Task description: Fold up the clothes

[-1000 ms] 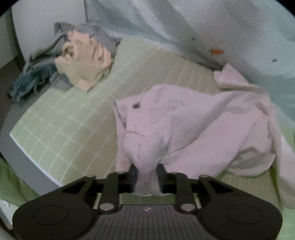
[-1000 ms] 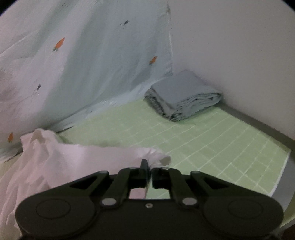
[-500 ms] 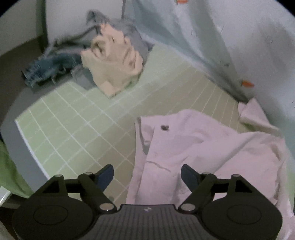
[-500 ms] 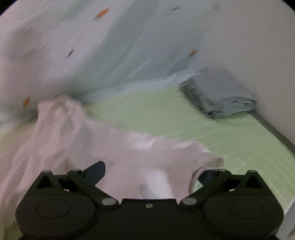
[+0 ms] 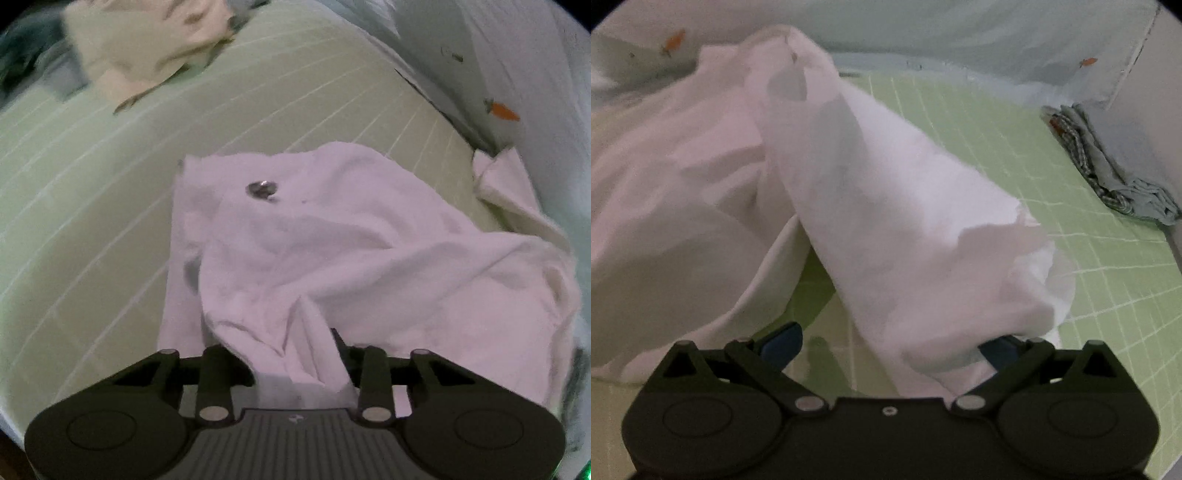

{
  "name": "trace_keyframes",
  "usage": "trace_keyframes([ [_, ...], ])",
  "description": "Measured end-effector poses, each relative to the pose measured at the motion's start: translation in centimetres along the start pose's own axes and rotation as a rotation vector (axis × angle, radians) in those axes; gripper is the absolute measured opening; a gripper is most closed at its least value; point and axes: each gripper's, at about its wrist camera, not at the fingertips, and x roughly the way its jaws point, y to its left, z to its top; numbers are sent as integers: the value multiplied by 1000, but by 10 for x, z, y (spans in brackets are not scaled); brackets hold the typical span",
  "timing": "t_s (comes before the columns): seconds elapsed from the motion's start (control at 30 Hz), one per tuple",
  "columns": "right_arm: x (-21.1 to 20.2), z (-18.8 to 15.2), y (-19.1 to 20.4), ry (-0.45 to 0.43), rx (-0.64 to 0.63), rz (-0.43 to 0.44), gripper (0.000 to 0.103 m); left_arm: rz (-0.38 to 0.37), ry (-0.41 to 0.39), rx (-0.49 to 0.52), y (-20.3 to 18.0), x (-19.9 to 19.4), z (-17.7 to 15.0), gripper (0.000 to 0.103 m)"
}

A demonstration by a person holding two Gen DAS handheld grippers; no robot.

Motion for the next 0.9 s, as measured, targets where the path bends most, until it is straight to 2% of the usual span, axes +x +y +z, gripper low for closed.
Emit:
trace_keyframes([
  [0.1, 18, 19, 13, 0, 15, -24, 96, 31, -26, 86, -14, 14, 24, 27],
  [0.33, 60, 63, 42, -1, 51, -79, 95, -1, -117, 177, -37, 56, 112, 27],
  [0.4, 52, 62, 41, -12, 44, -68, 95, 9, -131, 190, -48, 63, 135, 27],
  [0.5, 38, 58, 38, -31, 31, -47, 83, 27, -169, 194, -62, 60, 154, 25],
  [0.53, 33, 57, 37, -37, 26, -40, 67, 27, -181, 190, -64, 56, 154, 24],
  [0.57, 29, 56, 36, -43, 22, -34, 43, 26, -194, 186, -66, 51, 154, 24],
  [0.6, 24, 54, 35, -49, 18, -27, 37, 22, -204, 182, -65, 45, 153, 23],
  [0.67, 14, 52, 33, -62, 9, -13, 17, 9, -224, 171, -59, 29, 142, 22],
  [0.77, 0, 48, 30, -80, -4, 8, 12, -4, -261, 193, -51, 0, 117, 21],
  [0.9, -38, 31, 3, -146, -7, 54, 11, -11, -314, 193, -48, -50, 73, 21],
])
